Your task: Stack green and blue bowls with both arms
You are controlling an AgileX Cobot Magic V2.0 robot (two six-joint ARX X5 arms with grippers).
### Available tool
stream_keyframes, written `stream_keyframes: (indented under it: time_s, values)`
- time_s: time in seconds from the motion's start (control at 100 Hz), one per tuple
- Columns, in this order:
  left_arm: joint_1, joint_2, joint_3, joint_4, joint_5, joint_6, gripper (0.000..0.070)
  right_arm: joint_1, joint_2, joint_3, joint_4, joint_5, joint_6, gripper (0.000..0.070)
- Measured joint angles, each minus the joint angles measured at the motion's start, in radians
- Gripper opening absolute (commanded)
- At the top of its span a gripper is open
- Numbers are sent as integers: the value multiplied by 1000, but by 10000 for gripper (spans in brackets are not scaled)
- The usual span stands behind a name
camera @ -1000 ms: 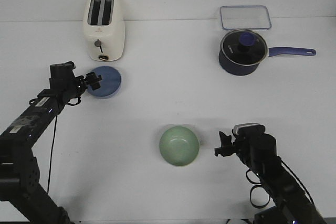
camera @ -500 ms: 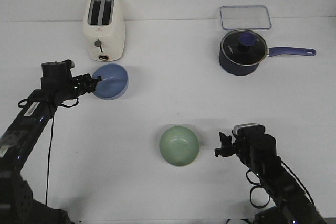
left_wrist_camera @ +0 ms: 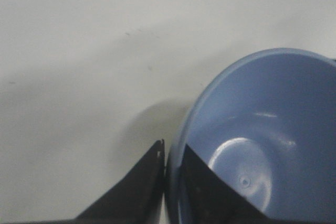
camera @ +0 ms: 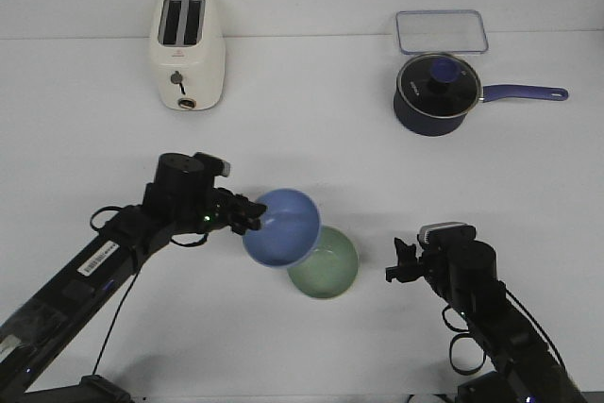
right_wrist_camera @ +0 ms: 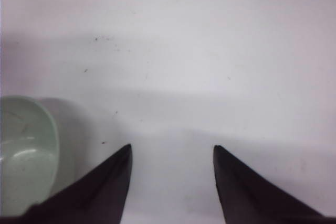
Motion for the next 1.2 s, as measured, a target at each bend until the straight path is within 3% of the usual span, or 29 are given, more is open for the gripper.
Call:
stream_keyframes:
  time_s: [0.17,0.27,0.31,0.41,0.57,0.68,0.74,0.81,0.89,0.97,1.2]
  values:
    - [-145,72,-3,78,-87,0,13,0,0,0,3,1,0,324]
    - [-187,118,-3,114,-94,0,26,0,0,0,5,2,0,324]
    - [-197,133,-3,120,-95,0,89,0,0,0,5,1,0,324]
    - [-206,147,-3,120,-95,-3,346,0,0,0,5,1,0,324]
    - [-187,133,-3,121,-95,-4,366,0,0,0,6,1,0,324]
    - [-132,67,-3,84,-134,-1,339,0,-4,0,11,3,0,295]
    - [-95,8,-3,56,-196,8,208,0,-19,0,10,17,0,191]
    - [-54,-64,-3,11,-285,27,0,0,-56,0,8,25,-4,1]
    - [-9,-146,-7,-32,-370,51,15,0,-116,0,7,50,-12,0]
    - [30,-249,-59,14,-441,74,15,0,-195,-18,27,92,-19,0]
    - [108,-707,-496,395,-620,122,12,0,-531,-200,137,163,-66,0]
